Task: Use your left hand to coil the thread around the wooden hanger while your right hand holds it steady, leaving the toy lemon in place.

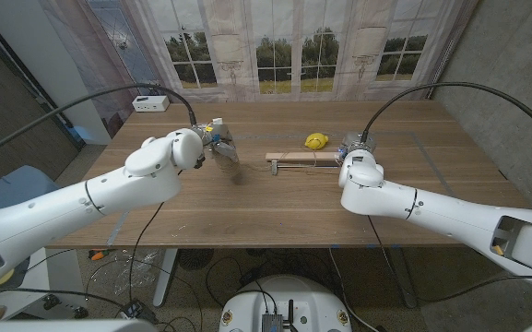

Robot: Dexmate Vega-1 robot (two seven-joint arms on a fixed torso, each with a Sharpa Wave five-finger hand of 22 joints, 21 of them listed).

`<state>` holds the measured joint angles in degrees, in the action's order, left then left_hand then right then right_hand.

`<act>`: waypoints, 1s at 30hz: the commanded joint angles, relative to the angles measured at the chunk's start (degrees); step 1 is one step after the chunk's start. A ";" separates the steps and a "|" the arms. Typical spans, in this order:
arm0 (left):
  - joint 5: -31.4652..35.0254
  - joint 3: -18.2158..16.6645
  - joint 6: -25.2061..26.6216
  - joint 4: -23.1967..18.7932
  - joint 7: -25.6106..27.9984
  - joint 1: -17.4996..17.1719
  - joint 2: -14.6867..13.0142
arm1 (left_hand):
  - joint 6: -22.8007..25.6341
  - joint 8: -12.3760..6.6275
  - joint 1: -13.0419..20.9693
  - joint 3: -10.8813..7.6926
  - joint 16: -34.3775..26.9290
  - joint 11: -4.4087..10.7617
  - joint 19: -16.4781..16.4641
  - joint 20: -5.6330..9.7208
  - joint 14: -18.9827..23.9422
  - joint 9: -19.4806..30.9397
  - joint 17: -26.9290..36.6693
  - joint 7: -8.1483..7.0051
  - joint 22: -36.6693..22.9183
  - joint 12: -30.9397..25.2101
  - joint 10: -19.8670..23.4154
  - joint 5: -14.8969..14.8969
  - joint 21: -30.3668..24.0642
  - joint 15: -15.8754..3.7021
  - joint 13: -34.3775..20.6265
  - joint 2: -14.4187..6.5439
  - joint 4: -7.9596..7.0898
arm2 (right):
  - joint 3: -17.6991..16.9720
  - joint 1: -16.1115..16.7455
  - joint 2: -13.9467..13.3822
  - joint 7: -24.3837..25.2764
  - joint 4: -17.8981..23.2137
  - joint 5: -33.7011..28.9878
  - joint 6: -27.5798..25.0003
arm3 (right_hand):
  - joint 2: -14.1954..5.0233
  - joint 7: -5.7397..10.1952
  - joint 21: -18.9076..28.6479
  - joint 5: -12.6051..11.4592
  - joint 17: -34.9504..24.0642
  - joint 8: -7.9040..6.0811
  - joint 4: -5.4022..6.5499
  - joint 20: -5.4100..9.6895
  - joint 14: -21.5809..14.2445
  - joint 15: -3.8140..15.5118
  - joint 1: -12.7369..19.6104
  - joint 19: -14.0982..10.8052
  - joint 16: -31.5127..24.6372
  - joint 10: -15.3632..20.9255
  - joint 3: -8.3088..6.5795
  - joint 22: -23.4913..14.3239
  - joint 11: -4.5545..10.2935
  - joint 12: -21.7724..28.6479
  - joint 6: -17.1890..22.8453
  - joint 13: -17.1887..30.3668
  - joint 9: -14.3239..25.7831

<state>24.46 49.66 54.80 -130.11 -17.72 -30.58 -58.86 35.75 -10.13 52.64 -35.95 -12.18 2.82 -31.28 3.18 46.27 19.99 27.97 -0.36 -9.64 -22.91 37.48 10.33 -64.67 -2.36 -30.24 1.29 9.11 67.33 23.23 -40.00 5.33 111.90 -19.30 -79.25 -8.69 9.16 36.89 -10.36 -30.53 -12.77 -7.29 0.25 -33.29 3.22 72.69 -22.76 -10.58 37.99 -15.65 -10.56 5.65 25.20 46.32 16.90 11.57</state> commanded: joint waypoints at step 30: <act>-1.04 -13.69 -14.47 3.71 9.53 -10.90 1.73 | -23.51 -0.04 -7.82 13.15 1.03 -1.87 29.18 -11.11 -31.71 -8.39 -8.27 -3.36 -0.39 12.02 -22.99 -0.51 15.52 2.16 7.51 -5.56 -5.08 | -18.95 13.48 1.39 16.34 -0.70 8.29 21.18 | 2.28 -2.71 -4.28 -4.27 4.31 1.36 7.43 -3.83 11.43 2.96 -19.97 3.92 -2.30 -12.18 6.14 0.18 -4.25 -10.98 -16.77 -2.49 -0.28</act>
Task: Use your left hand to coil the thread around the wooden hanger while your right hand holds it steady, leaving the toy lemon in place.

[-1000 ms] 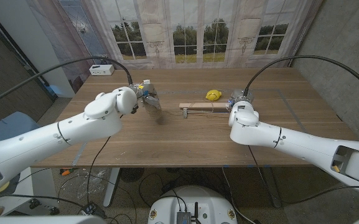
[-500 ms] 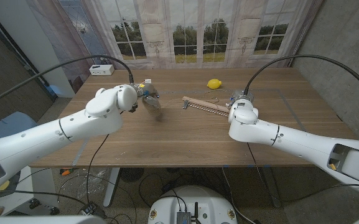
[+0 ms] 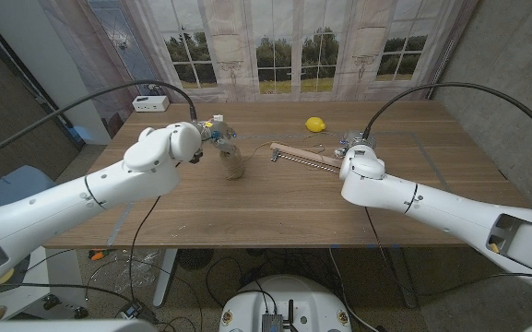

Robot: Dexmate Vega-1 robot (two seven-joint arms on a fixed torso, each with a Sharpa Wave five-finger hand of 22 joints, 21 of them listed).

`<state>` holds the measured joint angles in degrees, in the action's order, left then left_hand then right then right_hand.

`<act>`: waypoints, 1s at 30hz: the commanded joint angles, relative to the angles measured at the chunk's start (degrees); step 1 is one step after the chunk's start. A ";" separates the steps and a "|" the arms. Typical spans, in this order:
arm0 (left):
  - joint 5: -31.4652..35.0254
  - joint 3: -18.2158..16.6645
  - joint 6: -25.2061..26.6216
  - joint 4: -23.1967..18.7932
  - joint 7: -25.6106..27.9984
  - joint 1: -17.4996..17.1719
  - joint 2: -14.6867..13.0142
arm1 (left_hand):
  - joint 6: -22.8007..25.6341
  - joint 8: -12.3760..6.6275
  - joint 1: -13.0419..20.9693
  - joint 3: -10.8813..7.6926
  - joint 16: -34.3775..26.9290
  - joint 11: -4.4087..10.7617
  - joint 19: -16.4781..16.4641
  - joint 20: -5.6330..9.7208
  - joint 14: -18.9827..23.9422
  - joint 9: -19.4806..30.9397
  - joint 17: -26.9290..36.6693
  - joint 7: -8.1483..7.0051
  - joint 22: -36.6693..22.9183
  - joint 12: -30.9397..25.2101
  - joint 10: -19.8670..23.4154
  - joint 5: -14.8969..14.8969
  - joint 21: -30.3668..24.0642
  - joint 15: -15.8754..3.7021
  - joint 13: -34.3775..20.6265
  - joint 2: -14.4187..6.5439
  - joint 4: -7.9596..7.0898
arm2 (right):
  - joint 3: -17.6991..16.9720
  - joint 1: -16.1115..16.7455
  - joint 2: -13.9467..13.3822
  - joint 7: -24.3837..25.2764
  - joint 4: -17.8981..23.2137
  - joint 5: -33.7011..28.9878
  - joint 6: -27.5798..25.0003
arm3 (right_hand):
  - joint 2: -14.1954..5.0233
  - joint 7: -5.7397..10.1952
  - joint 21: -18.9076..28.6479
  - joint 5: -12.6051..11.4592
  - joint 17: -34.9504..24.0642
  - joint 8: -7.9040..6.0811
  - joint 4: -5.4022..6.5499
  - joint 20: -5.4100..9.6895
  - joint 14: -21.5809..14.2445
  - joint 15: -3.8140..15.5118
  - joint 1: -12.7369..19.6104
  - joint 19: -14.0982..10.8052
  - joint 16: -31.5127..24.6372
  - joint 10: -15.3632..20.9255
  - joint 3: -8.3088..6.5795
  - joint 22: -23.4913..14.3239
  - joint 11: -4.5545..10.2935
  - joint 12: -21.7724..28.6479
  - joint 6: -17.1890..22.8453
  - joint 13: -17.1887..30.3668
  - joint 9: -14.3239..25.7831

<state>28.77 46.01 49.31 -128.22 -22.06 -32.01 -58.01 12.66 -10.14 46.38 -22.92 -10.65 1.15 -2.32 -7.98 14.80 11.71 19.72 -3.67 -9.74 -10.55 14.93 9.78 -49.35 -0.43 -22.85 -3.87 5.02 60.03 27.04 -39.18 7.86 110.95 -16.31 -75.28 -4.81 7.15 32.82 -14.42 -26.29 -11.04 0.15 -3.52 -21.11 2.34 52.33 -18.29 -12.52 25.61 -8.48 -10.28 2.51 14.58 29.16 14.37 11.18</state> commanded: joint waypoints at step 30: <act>-30.71 -25.01 -57.53 25.08 25.45 -18.08 5.41 | -1.66 -0.25 -9.94 0.94 -0.40 -4.57 0.95 1.96 -2.11 -0.99 -2.52 0.84 -0.28 -0.71 -1.38 0.84 2.69 2.13 2.72 -5.17 -5.89 | -31.77 26.63 8.62 23.50 -8.36 22.62 66.74 | -4.69 -5.49 -0.09 2.11 1.73 -0.15 -0.20 0.07 -2.02 0.67 -0.49 -3.15 -0.32 0.29 -4.31 -0.10 -4.11 -1.40 0.17 -0.16 -0.06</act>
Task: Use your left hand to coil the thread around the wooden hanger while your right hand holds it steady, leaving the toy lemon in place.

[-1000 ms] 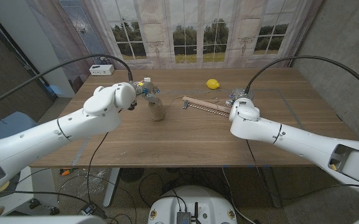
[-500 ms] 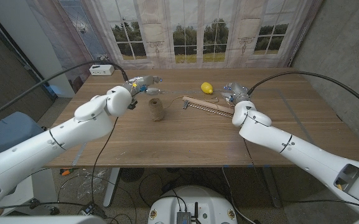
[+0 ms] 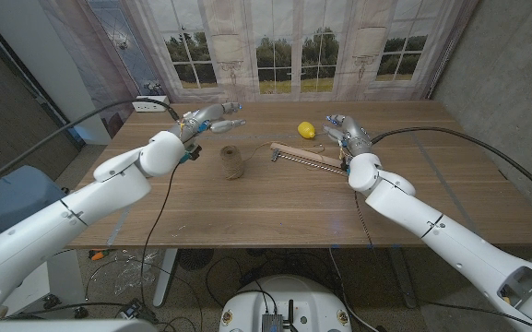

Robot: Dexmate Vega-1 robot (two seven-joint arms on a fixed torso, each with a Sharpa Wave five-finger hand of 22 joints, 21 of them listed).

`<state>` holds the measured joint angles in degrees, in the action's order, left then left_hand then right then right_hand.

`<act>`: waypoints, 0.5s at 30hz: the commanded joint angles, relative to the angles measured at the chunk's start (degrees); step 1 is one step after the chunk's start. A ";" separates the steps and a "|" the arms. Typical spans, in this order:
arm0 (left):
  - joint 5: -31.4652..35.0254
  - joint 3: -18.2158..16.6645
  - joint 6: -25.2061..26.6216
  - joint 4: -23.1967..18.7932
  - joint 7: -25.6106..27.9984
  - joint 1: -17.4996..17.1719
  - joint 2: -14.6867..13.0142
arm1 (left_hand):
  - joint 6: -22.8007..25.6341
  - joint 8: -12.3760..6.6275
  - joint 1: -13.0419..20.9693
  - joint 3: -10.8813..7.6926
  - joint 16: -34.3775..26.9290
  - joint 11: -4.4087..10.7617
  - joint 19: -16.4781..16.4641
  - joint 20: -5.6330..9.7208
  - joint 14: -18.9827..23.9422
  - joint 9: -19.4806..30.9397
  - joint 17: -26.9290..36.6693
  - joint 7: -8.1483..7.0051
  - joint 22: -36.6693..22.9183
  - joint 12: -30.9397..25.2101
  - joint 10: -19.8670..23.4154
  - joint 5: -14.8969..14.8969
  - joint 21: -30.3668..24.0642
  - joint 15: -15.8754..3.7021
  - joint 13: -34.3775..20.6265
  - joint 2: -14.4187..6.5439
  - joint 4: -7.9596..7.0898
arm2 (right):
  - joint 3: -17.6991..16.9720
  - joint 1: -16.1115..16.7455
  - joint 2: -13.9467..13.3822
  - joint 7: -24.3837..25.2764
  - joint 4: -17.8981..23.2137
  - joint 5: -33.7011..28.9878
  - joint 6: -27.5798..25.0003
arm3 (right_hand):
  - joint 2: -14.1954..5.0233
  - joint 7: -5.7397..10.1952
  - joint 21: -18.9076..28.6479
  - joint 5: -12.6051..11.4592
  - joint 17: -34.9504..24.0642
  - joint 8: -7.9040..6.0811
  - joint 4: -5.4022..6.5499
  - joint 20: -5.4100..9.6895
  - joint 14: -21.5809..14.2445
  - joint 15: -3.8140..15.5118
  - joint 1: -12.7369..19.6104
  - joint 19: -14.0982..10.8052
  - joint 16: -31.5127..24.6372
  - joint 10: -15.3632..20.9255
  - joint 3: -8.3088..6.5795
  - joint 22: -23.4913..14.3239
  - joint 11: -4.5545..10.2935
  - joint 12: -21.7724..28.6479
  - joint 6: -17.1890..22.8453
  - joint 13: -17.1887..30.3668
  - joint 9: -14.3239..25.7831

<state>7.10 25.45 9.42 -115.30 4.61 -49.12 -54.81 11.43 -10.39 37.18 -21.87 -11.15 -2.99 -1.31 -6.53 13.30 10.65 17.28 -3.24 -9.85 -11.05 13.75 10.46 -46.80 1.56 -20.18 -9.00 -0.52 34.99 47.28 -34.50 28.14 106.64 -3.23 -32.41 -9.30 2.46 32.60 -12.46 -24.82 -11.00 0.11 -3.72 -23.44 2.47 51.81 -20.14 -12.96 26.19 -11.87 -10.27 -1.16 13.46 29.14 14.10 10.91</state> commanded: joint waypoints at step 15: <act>-18.71 -7.51 -25.16 16.19 -3.76 -3.35 4.53 | 0.78 -0.52 -2.99 -0.07 -0.27 -1.45 -1.16 0.80 -0.27 -0.03 -1.03 1.73 -0.17 -0.61 0.49 0.00 0.44 0.60 0.96 -0.86 -1.74 | -10.15 9.69 10.76 11.68 -13.54 7.00 45.39 | 1.52 -3.39 -0.57 0.58 1.60 -0.92 -0.63 0.60 -0.84 -1.06 -1.99 -1.68 0.18 1.81 -1.32 0.11 -2.54 -0.03 2.68 -0.11 0.17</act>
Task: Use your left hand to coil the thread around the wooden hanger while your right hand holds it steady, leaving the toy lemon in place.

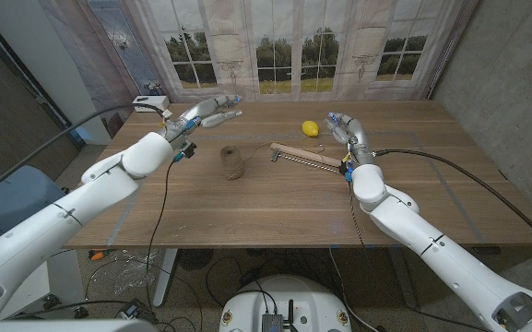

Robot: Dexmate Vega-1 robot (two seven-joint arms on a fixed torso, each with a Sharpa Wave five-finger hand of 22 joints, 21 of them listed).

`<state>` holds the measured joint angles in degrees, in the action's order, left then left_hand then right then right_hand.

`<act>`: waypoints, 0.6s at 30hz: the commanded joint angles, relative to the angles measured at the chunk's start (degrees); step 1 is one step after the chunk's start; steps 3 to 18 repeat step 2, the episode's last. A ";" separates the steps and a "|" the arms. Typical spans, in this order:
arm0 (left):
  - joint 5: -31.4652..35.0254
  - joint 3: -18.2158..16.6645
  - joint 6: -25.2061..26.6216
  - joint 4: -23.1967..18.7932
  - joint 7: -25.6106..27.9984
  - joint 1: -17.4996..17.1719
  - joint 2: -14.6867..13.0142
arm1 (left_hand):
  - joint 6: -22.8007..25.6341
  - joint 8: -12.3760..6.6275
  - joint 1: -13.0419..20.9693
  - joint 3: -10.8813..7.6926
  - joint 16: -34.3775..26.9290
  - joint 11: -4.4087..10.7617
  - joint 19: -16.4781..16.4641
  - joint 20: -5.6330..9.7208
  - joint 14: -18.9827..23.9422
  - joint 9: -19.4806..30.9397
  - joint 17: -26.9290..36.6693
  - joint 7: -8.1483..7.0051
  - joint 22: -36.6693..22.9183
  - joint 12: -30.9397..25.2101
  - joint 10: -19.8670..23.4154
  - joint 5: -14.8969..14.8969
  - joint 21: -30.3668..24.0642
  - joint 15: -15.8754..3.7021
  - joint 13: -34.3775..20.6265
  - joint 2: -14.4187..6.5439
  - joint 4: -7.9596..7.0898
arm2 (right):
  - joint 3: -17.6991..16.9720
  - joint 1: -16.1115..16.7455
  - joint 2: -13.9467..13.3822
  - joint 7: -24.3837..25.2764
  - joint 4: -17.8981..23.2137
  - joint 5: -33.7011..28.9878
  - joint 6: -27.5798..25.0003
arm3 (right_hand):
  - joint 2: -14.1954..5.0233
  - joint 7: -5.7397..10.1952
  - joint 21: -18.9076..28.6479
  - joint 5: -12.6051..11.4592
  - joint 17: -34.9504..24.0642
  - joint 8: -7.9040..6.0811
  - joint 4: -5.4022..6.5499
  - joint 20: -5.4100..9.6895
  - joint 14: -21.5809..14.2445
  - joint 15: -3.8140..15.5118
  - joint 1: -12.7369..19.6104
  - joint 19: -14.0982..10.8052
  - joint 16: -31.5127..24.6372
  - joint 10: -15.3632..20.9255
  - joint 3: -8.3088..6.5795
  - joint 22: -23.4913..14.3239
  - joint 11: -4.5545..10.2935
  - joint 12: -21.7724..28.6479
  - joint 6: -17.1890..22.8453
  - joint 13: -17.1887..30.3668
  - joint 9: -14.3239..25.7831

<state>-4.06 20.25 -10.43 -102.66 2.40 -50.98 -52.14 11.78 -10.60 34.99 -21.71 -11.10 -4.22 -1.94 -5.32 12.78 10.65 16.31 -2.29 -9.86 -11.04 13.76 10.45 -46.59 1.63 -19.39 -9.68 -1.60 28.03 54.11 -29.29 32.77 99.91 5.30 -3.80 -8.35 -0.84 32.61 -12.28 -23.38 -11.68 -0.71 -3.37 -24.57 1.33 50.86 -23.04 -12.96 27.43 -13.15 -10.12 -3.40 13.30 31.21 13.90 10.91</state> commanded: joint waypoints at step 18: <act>-8.42 -2.65 -3.74 3.15 -0.55 -1.76 2.61 | 0.39 -0.27 -1.00 -0.25 -0.37 -0.24 -0.66 -0.42 0.34 -0.04 -0.15 0.81 -0.17 -0.63 0.53 -0.01 0.24 0.62 0.25 -0.26 -0.80 | -2.99 2.80 7.01 8.98 -8.20 -2.92 18.53 | 0.43 -0.06 -0.85 0.47 0.29 -0.45 0.36 -0.29 -0.38 -0.08 -1.67 1.58 -0.08 1.32 -0.10 -0.08 -0.18 0.34 1.38 0.07 0.17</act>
